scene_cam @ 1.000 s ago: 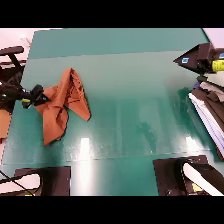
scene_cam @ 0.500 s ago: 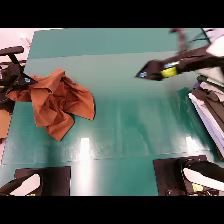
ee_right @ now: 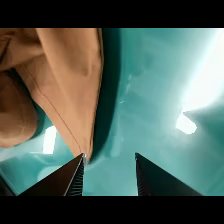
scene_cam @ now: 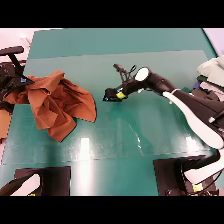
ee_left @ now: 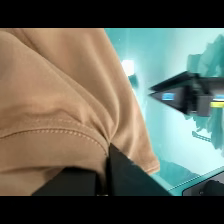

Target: Fold the shirts.

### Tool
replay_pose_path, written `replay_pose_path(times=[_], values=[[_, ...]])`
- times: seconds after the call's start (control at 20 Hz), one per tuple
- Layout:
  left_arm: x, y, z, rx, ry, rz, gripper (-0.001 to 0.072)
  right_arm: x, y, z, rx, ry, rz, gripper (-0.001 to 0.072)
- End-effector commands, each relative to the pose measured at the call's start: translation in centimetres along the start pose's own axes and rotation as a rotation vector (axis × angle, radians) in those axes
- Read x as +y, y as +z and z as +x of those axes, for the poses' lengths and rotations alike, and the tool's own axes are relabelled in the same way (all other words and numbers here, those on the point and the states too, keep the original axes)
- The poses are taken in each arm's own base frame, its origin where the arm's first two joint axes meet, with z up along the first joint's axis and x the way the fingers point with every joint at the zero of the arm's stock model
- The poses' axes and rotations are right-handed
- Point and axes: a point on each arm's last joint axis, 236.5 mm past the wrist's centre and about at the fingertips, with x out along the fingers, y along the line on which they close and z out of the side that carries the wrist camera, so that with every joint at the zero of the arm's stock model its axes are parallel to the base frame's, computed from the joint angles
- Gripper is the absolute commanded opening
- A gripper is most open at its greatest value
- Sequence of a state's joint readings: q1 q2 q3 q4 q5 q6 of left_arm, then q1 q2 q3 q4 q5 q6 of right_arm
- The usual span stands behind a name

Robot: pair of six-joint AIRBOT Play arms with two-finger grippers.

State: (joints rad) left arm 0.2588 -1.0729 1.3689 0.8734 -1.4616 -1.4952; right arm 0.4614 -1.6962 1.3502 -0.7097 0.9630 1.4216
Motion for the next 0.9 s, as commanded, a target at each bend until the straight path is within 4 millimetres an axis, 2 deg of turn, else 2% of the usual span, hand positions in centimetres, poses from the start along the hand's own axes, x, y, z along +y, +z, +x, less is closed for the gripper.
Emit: replay_pose_path(times=[0.0, 0.15, 0.5, 0.7, 0.75, 0.8, 0.85], values=[[0.0, -0.1, -0.1, 0.004, 0.001, 0.002, 0.0025, 0.5, -0.8, 3.2, 0.035, 0.083, 0.053, 0.0387], [0.0, -0.1, -0.1, 0.003, 0.002, 0.002, 0.0025, 0.2, -2.0, 4.8, 0.076, 0.083, 0.07, 0.0388], [0.0, -0.3, -0.1, 0.01, 0.001, 0.002, 0.0025, 3.8, -3.0, 8.2, 0.044, 0.145, 0.086, 0.0387], [-0.1, -0.7, -0.1, 0.027, -0.002, 0.001, 0.0025, 4.3, -2.9, 9.6, 0.003, 0.127, 0.103, 0.0371], [-0.1, -0.8, -0.1, 0.031, -0.002, 0.001, 0.0025, 4.0, -2.9, 9.8, 0.002, 0.122, 0.114, 0.0305], [-0.1, -0.8, -0.1, 0.033, -0.003, 0.002, 0.0025, 3.8, -2.9, 10.0, 0.003, 0.119, 0.117, 0.0033], [-0.2, -0.9, -0.1, 0.036, -0.005, 0.002, 0.0025, 4.0, -2.7, 9.8, -0.002, 0.122, 0.116, 0.002]])
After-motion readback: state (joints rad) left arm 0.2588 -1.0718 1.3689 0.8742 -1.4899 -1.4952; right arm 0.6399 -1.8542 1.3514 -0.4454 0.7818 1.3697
